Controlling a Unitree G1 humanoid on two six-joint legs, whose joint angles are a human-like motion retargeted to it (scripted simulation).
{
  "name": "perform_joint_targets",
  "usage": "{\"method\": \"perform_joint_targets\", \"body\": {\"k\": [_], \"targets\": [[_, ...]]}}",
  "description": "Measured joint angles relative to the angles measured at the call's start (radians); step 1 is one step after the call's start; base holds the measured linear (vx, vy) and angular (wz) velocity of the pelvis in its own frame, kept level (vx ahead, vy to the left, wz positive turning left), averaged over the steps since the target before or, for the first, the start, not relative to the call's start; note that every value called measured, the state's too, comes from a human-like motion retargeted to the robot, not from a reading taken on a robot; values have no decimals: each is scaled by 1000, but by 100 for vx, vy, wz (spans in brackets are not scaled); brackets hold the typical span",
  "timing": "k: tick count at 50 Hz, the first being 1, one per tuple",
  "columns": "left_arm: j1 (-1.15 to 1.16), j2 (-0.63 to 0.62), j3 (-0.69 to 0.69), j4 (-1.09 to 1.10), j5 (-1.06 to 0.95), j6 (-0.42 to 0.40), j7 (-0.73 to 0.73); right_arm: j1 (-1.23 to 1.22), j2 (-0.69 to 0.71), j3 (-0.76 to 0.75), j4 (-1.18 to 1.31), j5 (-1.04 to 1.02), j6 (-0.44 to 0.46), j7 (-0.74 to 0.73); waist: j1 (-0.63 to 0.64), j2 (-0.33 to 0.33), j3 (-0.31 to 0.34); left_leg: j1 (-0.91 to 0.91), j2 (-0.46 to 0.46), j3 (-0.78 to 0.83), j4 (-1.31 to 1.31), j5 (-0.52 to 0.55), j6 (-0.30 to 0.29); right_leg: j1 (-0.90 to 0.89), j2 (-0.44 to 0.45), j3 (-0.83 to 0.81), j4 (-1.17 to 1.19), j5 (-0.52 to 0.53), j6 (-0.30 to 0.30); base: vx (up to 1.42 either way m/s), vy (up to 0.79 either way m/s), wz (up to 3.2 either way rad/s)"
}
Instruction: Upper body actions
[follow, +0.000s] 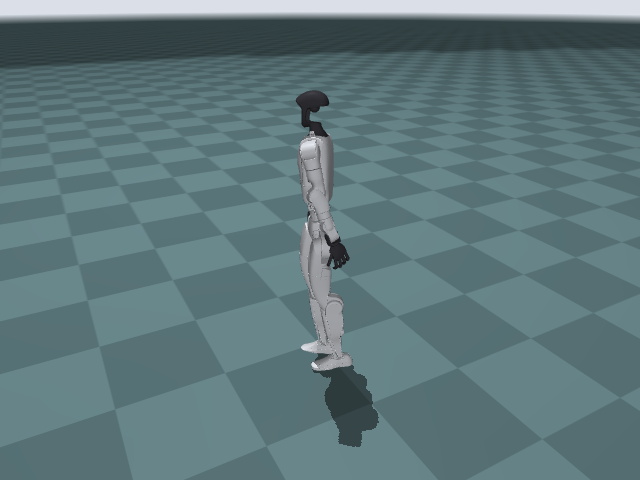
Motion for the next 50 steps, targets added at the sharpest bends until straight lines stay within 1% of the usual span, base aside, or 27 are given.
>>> {"method": "perform_joint_targets", "body": {"k": [3, 5, 10, 14, 18, 20, 22, 25, 27, 30, 33, 36, 40, 43, 45, 47, 50], "targets": [[115, 18, -3, 21, 51, 65, -87, -72, 48, 37, -123, -35, -23, 113, -9, 11, -2, 1, 8, 13, -1, -3, -4, -7, 6, 17, 2, 2, -3, 7, -1, -17], [189, 30, -10, 21, 97, 90, -123, -105, 81, 64, -218, -36, -43, 168, -18, 17, -3, 2, 12, 16, -1, -4, -6, -10, 10, 29, 3, 3, -5, 3, 0, -5], [305, 63, -4, 21, 166, 101, -148, -152, 128, 111, -384, -9, -96, 221, -41, 17, -4, 3, 12, 1, 2, -3, -11, -8, 16, 41, 0, 3, -8, 1, -1, 8], [293, 84, 7, 21, 149, 133, -147, -144, 129, 119, -421, -40, -114, 225, -39, 6, -8, -2, 10, -9, 3, 0, -12, -7, 14, 32, 0, 2, -9, 0, 0, 0], [176, 92, -13, 21, 85, 146, -84, -83, 112, 86, -387, -133, -115, 201, -38, -8, -12, -10, 6, -18, 2, 5, -10, -11, 13, 22, -1, 2, -10, -3, -2, 6], [80, 83, -15, 21, 47, 132, -45, -32, 96, 53, -341, -181, -113, 173, -35, -16, -11, -13, 4, -21, 2, 7, -9, -10, 14, 19, -2, 2, -12, -8, -3, 8], [-42, 68, -17, 21, -5, 109, -9, 29, 79, 8, -275, -221, -92, 141, -31, -26, -8, -14, 2, -25, 3, 9, -8, -6, 14, 6, -4, 1, -14, -8, -2, 9], [-251, 51, -34, 21, -72, 63, 24, 129, 44, -79, -159, -256, -27, 107, -23, -41, -6, -14, -2, -33, 6, 11, -5, 3, 12, -13, -7, -2, -14, -7, -2, 12], [-390, 41, -52, 15, -97, 13, 36, 203, 13, -138, -98, -255, 38, 87, -16, -50, -4, -14, -3, -35, 7, 10, -5, 7, 11, -20, -7, -3, -14, -3, -1, 3], [-543, -3, -109, -75, -131, -61, 83, 315, -29, -206, -34, -249, 134, 49, -5, -59, -6, -13, -3, -26, 9, 6, -5, 8, 9, -25, -8, -4, -14, 1, -3, -14], [-649, -41, -155, -180, -137, -121, 136, 413, -73, -230, 14, -235, 174, -7, 0, -56, -10, -15, 0, -12, 13, 1, -6, 6, 11, -25, -10, -2, -15, 4, -2, -26], [-727, -73, -156, -243, -148, -168, 138, 498, -99, -242, 17, -198, 214, -80, -3, -50, -7, -19, 2, -9, 19, -2, -8, 7, 10, -29, -11, -2, -16, 0, 0, 0], [-766, -109, -124, -259, -171, -202, 138, 548, -103, -264, 17, -134, 221, -143, 4, -43, -5, -24, 0, -17, 22, 0, -10, 9, 7, -37, -12, -5, -17, 0, 0, 0], [-728, -107, -134, -226, -180, -201, 129, 518, -90, -270, 17, -82, 206, -137, 13, -36, -9, -27, -6, -29, 20, 3, -10, 8, 4, -40, -14, -7, -18, 2, 1, 20], [-675, -95, -142, -190, -168, -181, 127, 465, -75, -256, 17, -43, 201, -112, 18, -29, -11, -27, -8, -36, 18, 5, -9, 6, 5, -37, -14, -8, -20, 0, 1, 10], [-604, -72, -134, -138, -146, -148, 119, 372, -57, -209, 17, -6, 197, -75, 23, -26, -9, -24, -8, -36, 14, 6, -8, 2, 6, -26, -12, -6, -22, 0, 0, 0], [-470, -33, -69, -39, -92, -89, 93, 205, -19, -138, 17, -22, 150, -14, 32, -22, -7, -14, -2, -23, 9, 4, -11, -2, 8, -7, -10, -1, -24, 1, -1, -17]]}}
